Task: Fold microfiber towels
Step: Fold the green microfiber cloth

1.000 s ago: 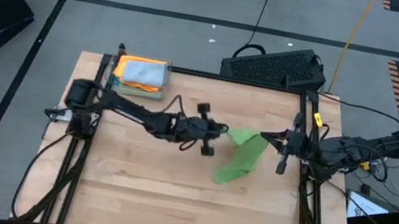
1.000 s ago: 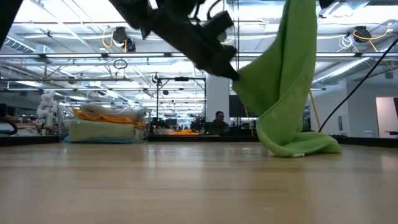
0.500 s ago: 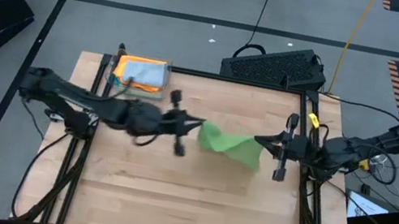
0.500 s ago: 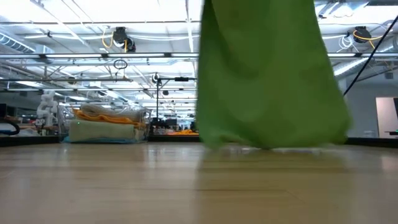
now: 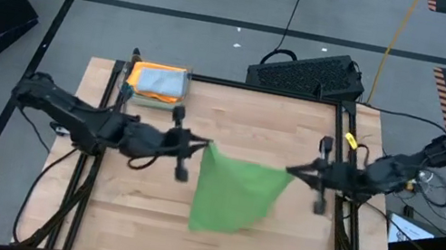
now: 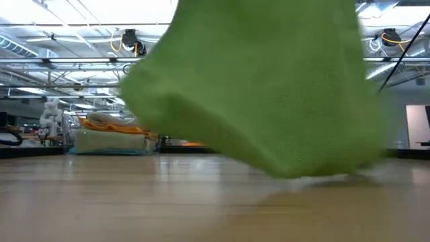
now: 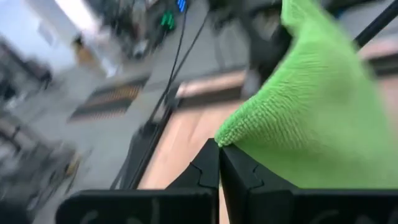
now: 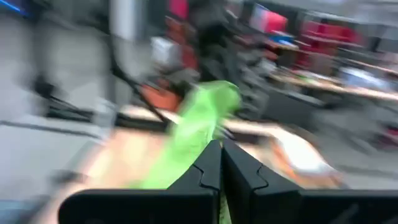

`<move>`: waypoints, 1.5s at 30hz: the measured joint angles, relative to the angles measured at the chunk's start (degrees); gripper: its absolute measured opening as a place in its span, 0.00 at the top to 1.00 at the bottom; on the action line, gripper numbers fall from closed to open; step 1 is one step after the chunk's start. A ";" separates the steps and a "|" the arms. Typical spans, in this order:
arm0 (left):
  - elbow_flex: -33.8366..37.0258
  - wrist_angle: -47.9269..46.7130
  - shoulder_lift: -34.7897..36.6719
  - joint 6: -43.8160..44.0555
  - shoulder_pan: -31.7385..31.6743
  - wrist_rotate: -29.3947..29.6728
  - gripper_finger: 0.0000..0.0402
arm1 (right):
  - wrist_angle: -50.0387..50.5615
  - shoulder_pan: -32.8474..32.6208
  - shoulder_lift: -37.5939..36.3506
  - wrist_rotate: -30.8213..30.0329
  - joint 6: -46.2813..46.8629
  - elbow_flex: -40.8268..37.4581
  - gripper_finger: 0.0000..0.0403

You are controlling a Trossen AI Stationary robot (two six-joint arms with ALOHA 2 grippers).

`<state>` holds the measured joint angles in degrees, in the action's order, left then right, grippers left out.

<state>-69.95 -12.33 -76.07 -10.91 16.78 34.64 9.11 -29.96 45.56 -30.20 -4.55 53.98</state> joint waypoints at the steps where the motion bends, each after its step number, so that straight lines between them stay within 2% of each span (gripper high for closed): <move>1: 0.00 -1.85 -0.53 1.40 -1.53 -0.04 0.99 | 0.10 1.05 0.03 -2.82 -0.67 -1.50 1.00; 4: 0.04 -6.49 -2.64 4.73 -6.68 -0.03 0.99 | -1.80 5.53 -0.04 -9.04 -3.05 -6.98 1.00; 7: 0.04 -9.26 -5.61 5.08 -11.93 -0.42 0.99 | -7.75 12.03 0.05 -8.80 -5.98 -12.95 1.00; 13: 0.00 -7.89 -12.79 5.22 -20.35 -10.71 0.98 | -20.74 26.37 0.29 1.56 -5.57 -24.40 1.00; 16: 0.02 -8.70 -16.53 4.81 -22.33 -11.94 0.99 | -24.80 31.69 0.24 5.83 -3.45 -28.92 1.00; 20: 0.02 -11.17 -19.38 4.19 -24.09 -12.64 0.99 | -29.86 35.42 0.37 14.28 1.82 -33.67 1.00; 27: 0.02 -15.45 -20.85 2.25 -23.71 -17.55 0.99 | -38.53 35.10 4.16 23.94 16.45 -39.98 1.00; 34: 0.00 -14.93 -25.40 0.49 -23.37 -20.36 0.99 | -38.60 31.98 10.83 24.52 26.31 -42.56 1.00; 39: 0.09 -16.49 -28.96 0.41 -22.08 -24.24 0.98 | -40.10 28.69 15.52 28.54 31.70 -42.69 0.99; 45: 0.07 -17.49 -29.29 1.64 -17.62 -24.62 0.98 | -41.13 23.89 18.41 32.40 35.48 -42.68 0.98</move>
<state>-69.89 -29.83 -105.36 -9.27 -0.83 10.02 -32.02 -6.08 63.97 2.20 30.93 11.30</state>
